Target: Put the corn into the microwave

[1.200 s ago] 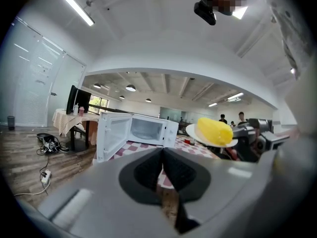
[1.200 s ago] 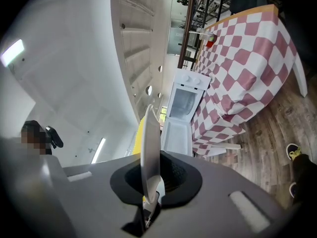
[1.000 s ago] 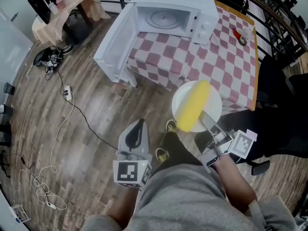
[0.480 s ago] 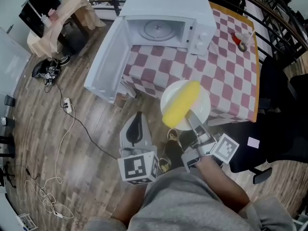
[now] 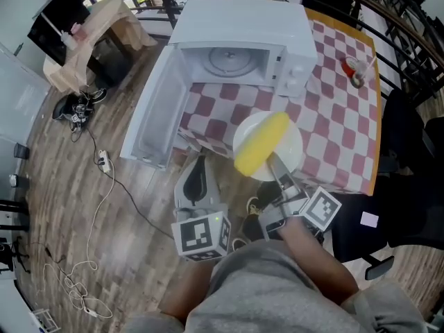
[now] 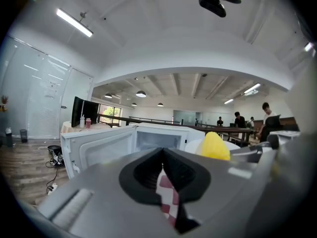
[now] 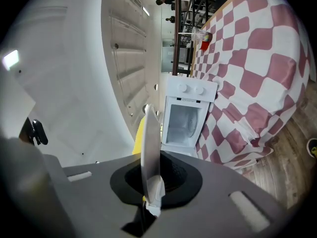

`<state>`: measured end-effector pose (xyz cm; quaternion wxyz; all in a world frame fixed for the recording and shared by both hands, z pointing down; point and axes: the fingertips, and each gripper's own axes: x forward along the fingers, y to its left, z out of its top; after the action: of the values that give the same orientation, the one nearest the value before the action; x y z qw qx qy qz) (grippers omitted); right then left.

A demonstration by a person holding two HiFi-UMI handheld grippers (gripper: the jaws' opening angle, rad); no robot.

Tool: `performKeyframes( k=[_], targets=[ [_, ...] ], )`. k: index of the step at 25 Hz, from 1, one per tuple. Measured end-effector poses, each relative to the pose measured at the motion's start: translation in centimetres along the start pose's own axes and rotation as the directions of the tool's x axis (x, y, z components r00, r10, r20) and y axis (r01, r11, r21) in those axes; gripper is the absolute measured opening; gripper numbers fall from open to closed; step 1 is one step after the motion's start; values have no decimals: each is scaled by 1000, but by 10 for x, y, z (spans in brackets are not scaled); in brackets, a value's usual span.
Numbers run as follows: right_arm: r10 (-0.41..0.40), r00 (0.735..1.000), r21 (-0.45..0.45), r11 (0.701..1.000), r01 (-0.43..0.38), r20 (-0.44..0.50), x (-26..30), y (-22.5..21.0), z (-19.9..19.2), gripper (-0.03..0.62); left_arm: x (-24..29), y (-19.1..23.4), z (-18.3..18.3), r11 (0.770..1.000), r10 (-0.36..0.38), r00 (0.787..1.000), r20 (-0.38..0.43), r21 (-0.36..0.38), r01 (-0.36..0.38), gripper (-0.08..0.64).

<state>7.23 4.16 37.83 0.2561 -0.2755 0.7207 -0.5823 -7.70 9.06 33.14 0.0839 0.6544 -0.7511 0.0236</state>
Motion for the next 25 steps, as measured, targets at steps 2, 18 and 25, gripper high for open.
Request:
performKeyframes(
  k=[2,18,25],
  targets=[
    [9,1000,-14,1000,-9,-7,10,-2,6,6,10,0,-2,1000,5,1000,-13,9,-5,9],
    [17,997,-26,999,-19,-77,62,-22,43,6,88,-17,-1,999,27,998,-48,30,-26,9],
    [-4,996,33,999,7,-90,72,-35,53,6,101,-15,-3,998,44,998,-48,41,-42,9]
  ],
)
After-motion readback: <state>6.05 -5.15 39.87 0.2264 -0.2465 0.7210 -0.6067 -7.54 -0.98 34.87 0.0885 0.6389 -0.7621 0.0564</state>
